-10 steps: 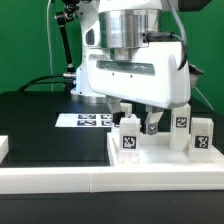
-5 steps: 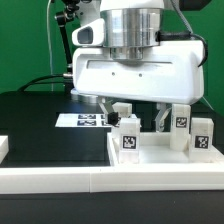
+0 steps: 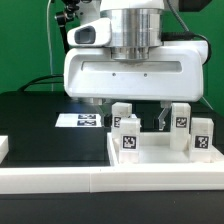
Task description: Assemble square table
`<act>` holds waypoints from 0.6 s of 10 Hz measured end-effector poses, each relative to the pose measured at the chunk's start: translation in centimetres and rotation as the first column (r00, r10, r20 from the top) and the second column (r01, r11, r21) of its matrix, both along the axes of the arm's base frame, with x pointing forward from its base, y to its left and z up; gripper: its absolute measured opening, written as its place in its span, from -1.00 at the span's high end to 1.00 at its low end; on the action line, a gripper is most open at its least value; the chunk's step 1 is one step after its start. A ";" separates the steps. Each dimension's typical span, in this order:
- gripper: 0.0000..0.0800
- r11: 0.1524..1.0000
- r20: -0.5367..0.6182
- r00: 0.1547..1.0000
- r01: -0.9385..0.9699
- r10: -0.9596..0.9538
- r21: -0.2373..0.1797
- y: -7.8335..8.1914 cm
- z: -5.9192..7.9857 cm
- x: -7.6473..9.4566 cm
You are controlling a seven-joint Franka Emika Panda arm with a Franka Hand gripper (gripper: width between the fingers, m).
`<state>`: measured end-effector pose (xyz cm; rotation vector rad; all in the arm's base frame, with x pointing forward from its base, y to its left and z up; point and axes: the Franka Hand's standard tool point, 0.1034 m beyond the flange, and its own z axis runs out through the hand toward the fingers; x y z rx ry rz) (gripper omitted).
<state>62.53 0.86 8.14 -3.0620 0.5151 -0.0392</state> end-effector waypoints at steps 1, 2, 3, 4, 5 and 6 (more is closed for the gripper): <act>-0.56 1.000 0.000 1.000 0.005 -0.005 0.000 0.0 0.0 0.0; -0.12 1.000 0.000 1.000 0.005 -0.005 0.000 0.0 0.0 0.0; 0.27 1.000 0.000 1.000 0.005 -0.005 -0.002 -0.2 0.0 0.0; 0.27 1.000 -0.001 1.000 0.007 -0.007 -0.003 -0.3 0.0 0.0; 0.27 1.000 -0.002 1.000 0.013 -0.013 -0.003 -0.3 0.0 0.0; 0.27 1.000 -0.002 1.000 0.018 -0.018 -0.002 -0.3 0.0 -0.1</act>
Offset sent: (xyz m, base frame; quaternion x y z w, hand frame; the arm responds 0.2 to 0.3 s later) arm 0.0000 0.0000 0.0000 0.0000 0.0000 0.0000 1.0000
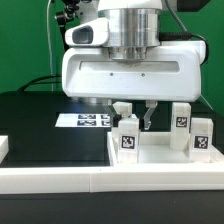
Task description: Assemble square table
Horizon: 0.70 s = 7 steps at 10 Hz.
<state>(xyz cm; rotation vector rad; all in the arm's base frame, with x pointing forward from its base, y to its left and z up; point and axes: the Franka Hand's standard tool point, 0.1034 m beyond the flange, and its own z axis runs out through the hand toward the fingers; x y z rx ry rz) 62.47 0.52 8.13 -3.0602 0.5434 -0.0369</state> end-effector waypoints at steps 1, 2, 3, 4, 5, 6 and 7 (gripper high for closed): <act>0.27 1.000 0.000 1.000 0.017 -0.017 0.001 0.0 0.0 0.0; 0.27 0.997 -0.002 0.997 0.079 -0.079 0.002 -0.1 0.0 -0.1; 0.27 0.992 -0.006 0.992 0.123 -0.123 0.000 -0.3 0.0 -0.3; 0.27 0.993 -0.006 0.993 0.117 -0.117 -0.002 -0.3 0.0 -0.3; 0.27 0.994 -0.006 0.994 0.107 -0.107 -0.003 -0.3 0.0 -0.3; 0.27 0.994 -0.006 0.994 0.107 -0.107 -0.003 -0.3 0.0 -0.3; 0.27 0.994 -0.005 0.994 0.111 -0.111 -0.001 -0.3 0.1 -0.3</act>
Offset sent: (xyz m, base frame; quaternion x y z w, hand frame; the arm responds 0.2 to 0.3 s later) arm 0.0000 0.0000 0.0000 0.0000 0.0000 0.1296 0.9916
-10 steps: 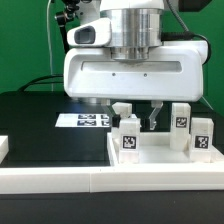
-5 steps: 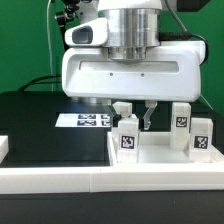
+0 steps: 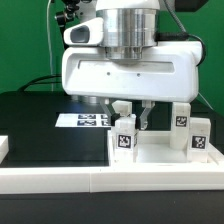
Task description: Assemble square table
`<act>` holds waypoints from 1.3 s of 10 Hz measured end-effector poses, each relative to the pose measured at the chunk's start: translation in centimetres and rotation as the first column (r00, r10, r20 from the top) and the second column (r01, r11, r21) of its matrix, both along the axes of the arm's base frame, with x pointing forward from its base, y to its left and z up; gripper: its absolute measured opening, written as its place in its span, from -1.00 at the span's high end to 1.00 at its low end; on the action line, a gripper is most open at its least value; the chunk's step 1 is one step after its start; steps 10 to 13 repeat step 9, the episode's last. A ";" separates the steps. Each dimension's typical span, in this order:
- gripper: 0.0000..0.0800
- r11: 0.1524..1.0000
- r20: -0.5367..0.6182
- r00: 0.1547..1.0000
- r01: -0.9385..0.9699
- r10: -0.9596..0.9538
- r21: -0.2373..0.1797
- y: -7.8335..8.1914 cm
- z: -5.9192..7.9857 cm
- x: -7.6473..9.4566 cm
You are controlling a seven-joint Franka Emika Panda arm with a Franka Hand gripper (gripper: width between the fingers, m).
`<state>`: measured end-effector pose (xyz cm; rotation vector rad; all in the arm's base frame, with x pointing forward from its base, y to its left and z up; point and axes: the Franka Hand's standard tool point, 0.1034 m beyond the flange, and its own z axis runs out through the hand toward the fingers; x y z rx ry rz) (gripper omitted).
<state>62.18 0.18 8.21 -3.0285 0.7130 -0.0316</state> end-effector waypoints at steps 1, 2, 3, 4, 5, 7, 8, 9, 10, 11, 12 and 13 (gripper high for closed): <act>0.27 0.999 0.003 0.999 0.052 -0.052 0.011 0.0 0.4 -0.3; -0.19 0.995 0.004 0.995 0.102 -0.102 0.021 0.3 1.2 -0.9; -0.47 0.990 0.002 0.991 0.136 -0.136 0.035 1.2 2.4 -1.5; -0.47 0.986 0.005 0.987 0.163 -0.163 0.043 2.0 3.2 -1.8; -0.60 0.987 0.006 0.988 0.153 -0.154 0.042 1.9 3.1 -1.9; -0.62 0.987 0.003 0.988 0.154 -0.155 0.041 1.8 2.9 -1.9; -0.62 0.987 0.002 0.988 0.155 -0.155 0.040 1.8 2.9 -1.9; -0.62 0.987 0.002 0.988 0.155 -0.155 0.040 1.8 2.8 -1.9; -0.62 0.987 0.002 0.988 0.155 -0.155 0.040 1.8 2.8 -1.9; -0.62 0.987 0.002 0.988 0.155 -0.155 0.040 1.8 2.8 -1.9; -0.62 0.987 0.002 0.988 0.155 -0.155 0.040 1.8 2.8 -1.9; -0.62 0.987 0.002 0.988 0.155 -0.155 0.040 1.8 2.8 -1.9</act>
Offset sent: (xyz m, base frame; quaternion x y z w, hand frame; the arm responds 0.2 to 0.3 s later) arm -0.0293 0.0224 0.0396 -0.0256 0.0028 0.0794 0.9965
